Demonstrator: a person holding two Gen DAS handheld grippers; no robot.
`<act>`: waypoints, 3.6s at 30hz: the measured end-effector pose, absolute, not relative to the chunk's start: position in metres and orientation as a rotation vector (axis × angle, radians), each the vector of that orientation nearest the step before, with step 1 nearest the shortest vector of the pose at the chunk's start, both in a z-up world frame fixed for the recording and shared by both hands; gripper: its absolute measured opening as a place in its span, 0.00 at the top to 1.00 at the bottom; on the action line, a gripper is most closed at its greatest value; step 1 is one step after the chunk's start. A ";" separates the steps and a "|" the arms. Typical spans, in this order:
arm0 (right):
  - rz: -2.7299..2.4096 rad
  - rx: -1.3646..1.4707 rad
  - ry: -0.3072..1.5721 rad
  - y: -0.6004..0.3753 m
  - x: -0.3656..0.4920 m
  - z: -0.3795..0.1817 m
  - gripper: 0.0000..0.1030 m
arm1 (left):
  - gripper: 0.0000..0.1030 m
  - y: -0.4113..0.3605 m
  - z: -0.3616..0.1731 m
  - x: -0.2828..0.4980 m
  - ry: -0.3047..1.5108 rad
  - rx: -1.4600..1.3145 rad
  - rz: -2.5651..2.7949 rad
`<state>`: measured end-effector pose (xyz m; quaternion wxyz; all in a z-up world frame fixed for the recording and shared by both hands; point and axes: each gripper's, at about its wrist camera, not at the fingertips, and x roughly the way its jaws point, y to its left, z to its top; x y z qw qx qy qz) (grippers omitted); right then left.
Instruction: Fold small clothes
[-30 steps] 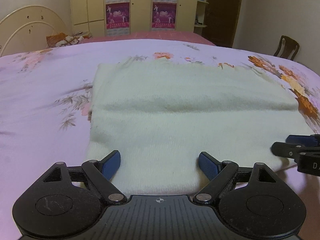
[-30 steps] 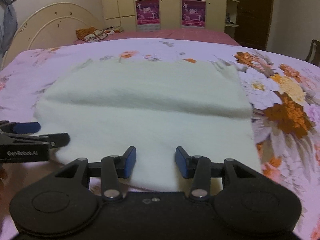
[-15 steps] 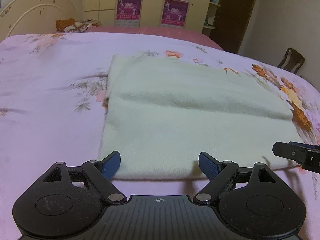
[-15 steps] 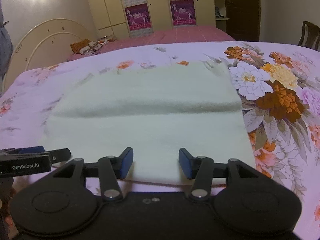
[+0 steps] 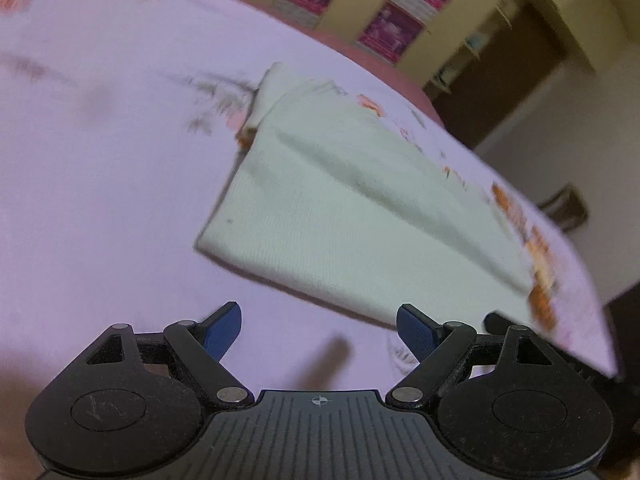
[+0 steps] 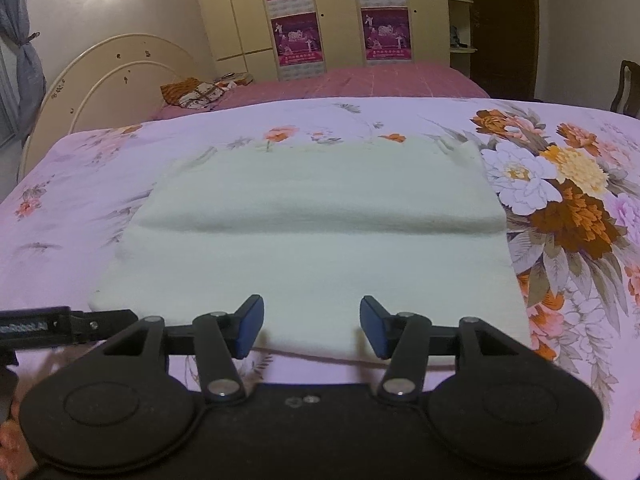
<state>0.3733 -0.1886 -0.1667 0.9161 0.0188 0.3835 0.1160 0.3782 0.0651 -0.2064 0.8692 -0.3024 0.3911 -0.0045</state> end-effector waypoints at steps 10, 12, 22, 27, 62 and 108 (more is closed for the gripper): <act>0.252 0.055 0.793 -0.186 0.388 -0.177 0.48 | 0.18 0.078 -0.239 0.398 0.655 -0.941 -0.011; 0.256 0.055 0.793 -0.185 0.393 -0.179 0.47 | 0.39 0.076 -0.245 0.406 0.624 -0.959 -0.012; 0.296 0.062 0.775 -0.177 0.426 -0.186 0.46 | 0.58 0.081 -0.271 0.453 0.520 -1.038 0.005; 0.312 0.039 0.763 -0.170 0.441 -0.186 0.46 | 0.74 0.080 -0.273 0.466 0.505 -1.014 0.018; 0.180 -0.070 0.695 -0.219 0.427 -0.186 0.47 | 0.93 -0.047 -0.213 0.557 0.631 -0.573 -0.515; 0.191 0.402 0.843 -0.290 0.412 -0.190 0.44 | 0.33 0.002 -0.229 0.526 0.773 -0.509 -0.289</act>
